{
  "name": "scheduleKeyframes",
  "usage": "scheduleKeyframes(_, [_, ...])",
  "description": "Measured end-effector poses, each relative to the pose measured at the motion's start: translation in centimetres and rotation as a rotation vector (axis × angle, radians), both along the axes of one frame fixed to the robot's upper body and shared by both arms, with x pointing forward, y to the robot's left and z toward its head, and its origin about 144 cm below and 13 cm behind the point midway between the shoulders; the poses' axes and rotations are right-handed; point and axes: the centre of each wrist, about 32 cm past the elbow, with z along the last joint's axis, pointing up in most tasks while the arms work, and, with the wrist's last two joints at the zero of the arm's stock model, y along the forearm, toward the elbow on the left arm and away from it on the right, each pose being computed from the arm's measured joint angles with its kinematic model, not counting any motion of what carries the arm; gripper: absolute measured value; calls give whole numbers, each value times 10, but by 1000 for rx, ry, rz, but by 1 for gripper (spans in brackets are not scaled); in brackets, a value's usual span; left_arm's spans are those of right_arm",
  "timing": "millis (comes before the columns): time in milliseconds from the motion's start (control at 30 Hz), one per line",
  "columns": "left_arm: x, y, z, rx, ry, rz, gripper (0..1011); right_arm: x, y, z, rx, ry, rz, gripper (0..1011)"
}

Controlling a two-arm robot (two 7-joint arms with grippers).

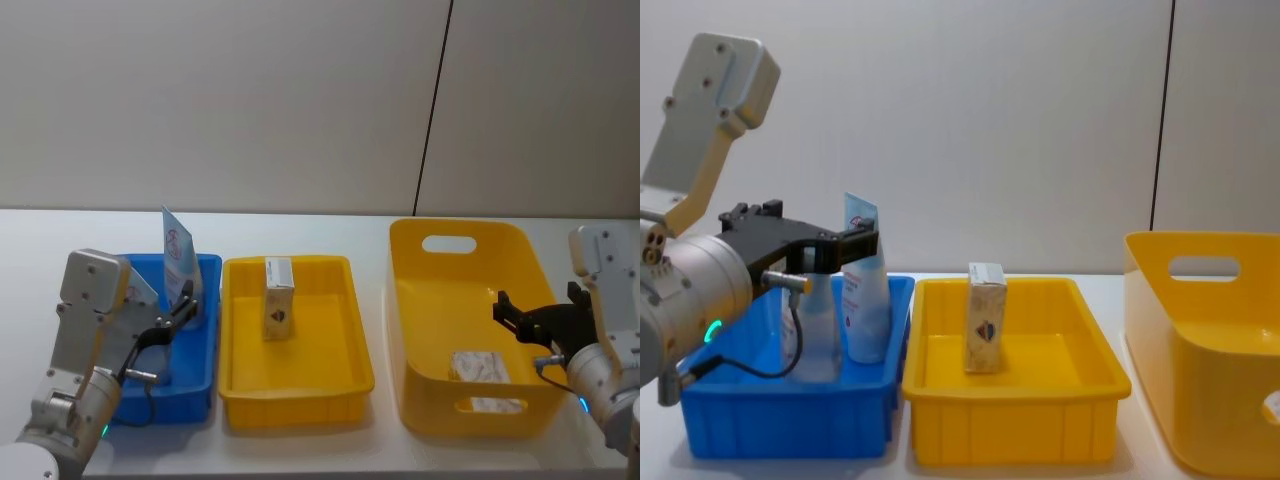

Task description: Bimanual collaborative sorting of washing and personal care products

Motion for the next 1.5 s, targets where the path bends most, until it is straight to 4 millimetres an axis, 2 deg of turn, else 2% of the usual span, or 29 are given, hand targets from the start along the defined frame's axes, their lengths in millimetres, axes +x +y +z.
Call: scheduleKeyframes(1500, [37,7,-24,57,114,-17,1001,0,0,0,0,0,0,1000])
